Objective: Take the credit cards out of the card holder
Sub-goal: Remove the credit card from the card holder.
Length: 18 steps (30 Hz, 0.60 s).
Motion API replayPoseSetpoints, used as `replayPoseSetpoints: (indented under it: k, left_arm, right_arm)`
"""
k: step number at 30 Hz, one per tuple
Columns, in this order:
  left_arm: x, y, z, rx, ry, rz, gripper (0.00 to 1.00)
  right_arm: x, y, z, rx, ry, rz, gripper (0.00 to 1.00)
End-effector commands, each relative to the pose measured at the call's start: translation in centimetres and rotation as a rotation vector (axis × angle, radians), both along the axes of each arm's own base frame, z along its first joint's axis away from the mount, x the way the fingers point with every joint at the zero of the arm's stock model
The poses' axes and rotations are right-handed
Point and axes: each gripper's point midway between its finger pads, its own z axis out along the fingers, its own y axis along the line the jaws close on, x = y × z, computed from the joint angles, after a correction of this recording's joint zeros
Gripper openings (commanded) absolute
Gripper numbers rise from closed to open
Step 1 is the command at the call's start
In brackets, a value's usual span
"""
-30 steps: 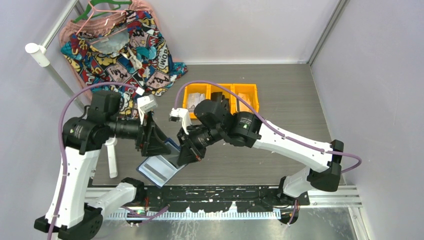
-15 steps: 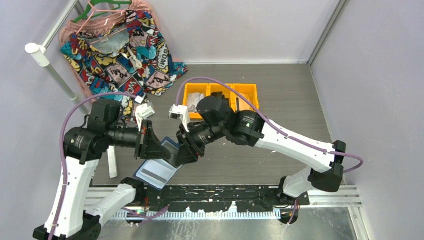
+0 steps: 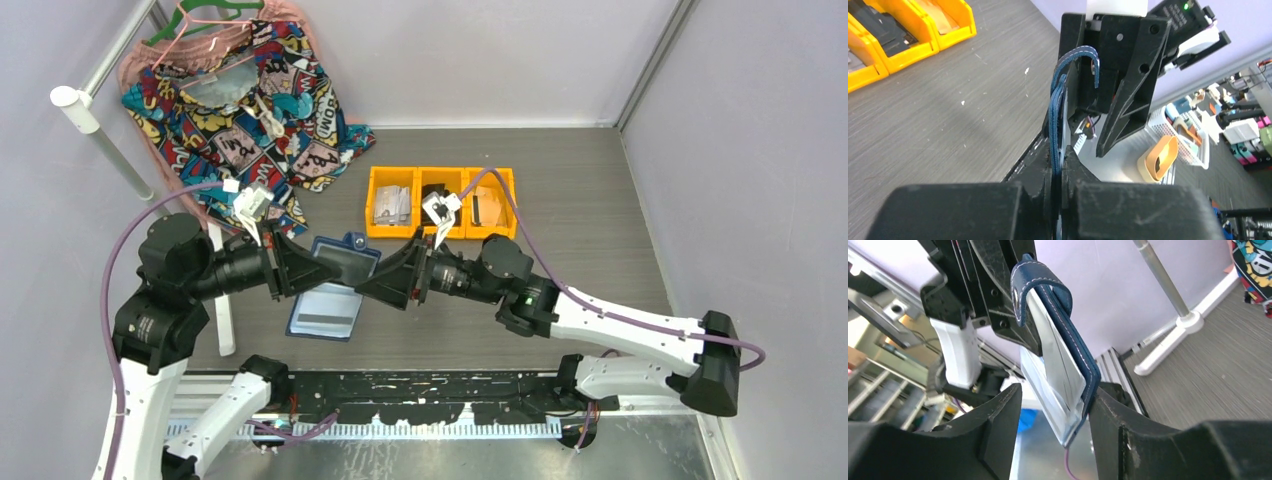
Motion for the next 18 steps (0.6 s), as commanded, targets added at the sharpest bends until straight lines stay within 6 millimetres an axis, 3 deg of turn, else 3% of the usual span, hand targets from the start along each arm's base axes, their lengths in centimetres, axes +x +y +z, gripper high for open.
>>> replayPoseSetpoints:
  k: [1,3,8,9,12,14,18]
  left_arm:
    - [1.8,-0.3,3.0,-0.11,-0.02,0.083,0.0]
    - [1.9,-0.2,3.2,-0.12,-0.013,0.095,0.0]
    - [1.9,0.1,2.3,-0.087,-0.021,0.108,0.01]
    - [1.9,0.3,1.8,-0.06,-0.024,0.114,0.08]
    - [1.8,1.2,-0.5,0.062,-0.022,0.117,0.56]
    - [1.6,1.4,-1.4,0.12,-0.026,0.092,0.64]
    - [-0.7,0.2,-1.7,0.119,0.013,-0.108,0.65]
  right_arm:
    - [0.4,-0.2,6.4,0.297,0.057,-0.007,0.55]
    - [0.6,0.2,6.6,0.324,0.073,0.005,0.47]
    - [-0.1,0.4,6.8,0.355,0.088,0.059,0.09]
    - [-0.4,0.1,6.8,0.336,0.082,0.064,0.04]
    - [-1.3,0.0,5.1,0.153,0.042,0.094,0.01]
    - [-2.1,-0.1,3.7,0.008,-0.01,0.136,0.01]
    - [-4.0,0.0,0.4,-0.255,-0.053,0.279,0.01]
